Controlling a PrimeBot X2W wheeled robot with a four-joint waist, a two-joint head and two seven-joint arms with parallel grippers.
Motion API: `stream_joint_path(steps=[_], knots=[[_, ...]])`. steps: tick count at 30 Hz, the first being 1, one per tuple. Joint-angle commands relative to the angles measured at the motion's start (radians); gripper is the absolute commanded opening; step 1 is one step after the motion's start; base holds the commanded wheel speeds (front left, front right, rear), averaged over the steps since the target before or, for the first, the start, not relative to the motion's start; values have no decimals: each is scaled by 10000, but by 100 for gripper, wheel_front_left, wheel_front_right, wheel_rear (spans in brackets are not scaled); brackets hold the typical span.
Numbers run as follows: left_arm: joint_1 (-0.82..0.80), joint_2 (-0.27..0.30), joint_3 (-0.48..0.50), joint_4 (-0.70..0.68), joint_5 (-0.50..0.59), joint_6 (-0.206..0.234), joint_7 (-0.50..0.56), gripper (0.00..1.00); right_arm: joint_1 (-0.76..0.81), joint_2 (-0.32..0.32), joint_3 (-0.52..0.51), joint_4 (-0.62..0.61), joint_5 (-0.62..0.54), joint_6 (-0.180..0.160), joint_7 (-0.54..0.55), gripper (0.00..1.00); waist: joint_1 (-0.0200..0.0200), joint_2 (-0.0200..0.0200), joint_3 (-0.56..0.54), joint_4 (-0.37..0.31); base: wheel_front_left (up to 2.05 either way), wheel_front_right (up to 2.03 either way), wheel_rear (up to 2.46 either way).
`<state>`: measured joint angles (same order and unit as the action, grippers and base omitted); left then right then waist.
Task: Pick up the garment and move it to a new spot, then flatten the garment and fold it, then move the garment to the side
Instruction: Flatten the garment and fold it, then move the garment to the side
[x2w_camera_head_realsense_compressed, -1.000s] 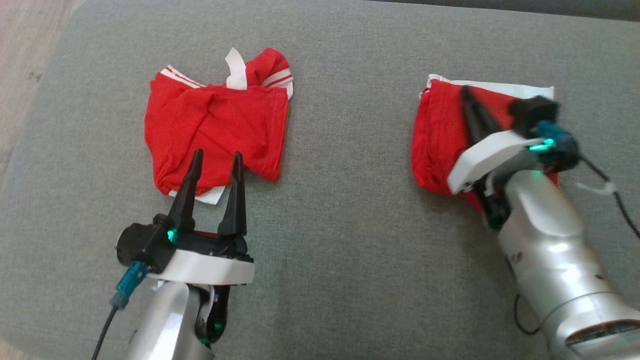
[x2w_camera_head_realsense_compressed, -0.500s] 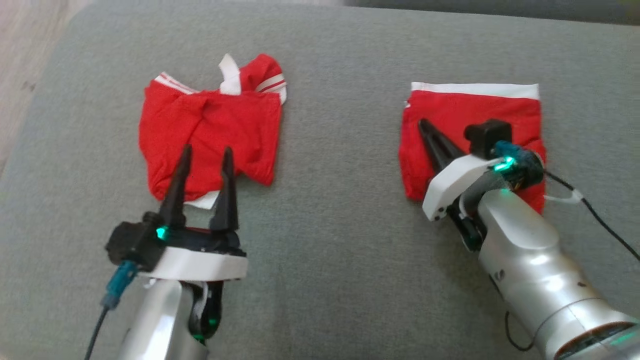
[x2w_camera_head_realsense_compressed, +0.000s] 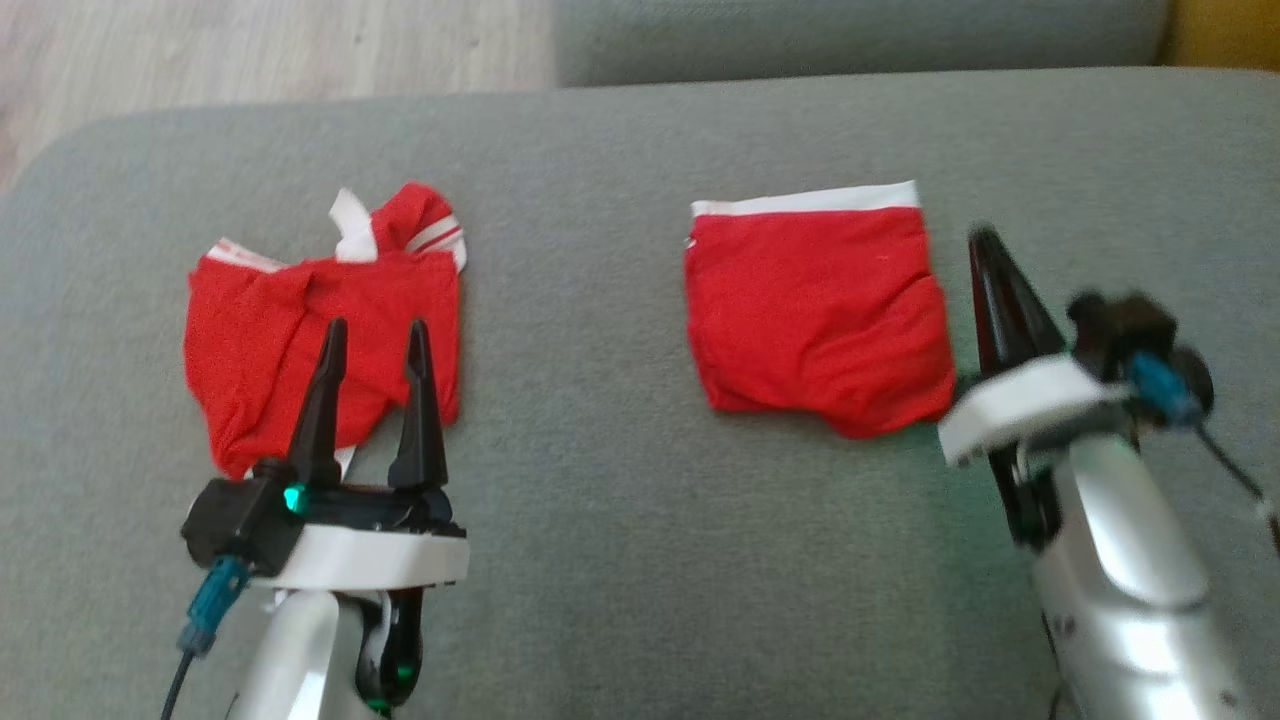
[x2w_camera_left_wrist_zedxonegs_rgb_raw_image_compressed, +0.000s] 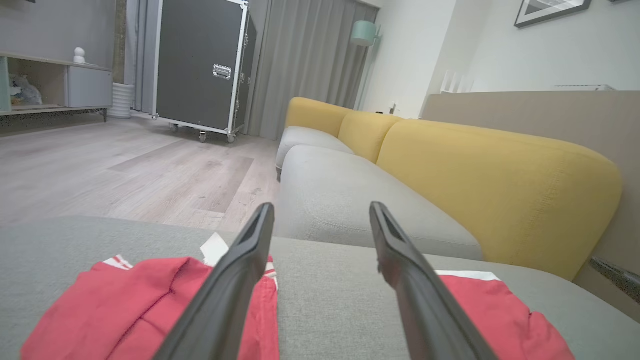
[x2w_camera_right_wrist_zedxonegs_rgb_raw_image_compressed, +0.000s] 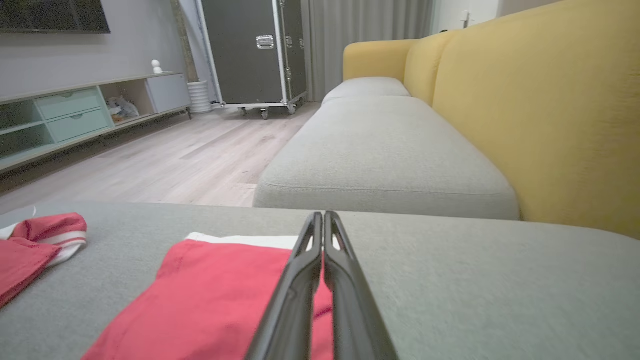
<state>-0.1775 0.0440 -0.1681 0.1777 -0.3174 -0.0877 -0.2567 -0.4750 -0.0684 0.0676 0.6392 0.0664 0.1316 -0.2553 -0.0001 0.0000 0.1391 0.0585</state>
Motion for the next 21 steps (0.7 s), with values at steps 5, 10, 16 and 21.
stream_joint_path(steps=[5, 10, 16, 21], knots=[[135, 62, 371, -451, 134, 11, -51, 100, 757, 181, 88, -1276, -184, -9, -63, 100, 1, 0, -421, -530, 0, 0, 0], [438, 62, 449, -397, 189, 22, -51, 100, 1549, 181, -73, -1948, -64, -9, -64, 100, 1, 0, -491, -632, 0, 0, 0], [351, 62, 457, -390, 130, 28, -51, 100, 1785, 181, -96, -2189, 60, -9, -64, 100, 1, 0, -407, -556, 0, 0, 0], [212, 62, 465, -437, 198, -16, -51, 100, 1564, 181, -113, -2249, 22, -9, -64, 100, 1, 0, -198, -436, 0, 0, 0]])
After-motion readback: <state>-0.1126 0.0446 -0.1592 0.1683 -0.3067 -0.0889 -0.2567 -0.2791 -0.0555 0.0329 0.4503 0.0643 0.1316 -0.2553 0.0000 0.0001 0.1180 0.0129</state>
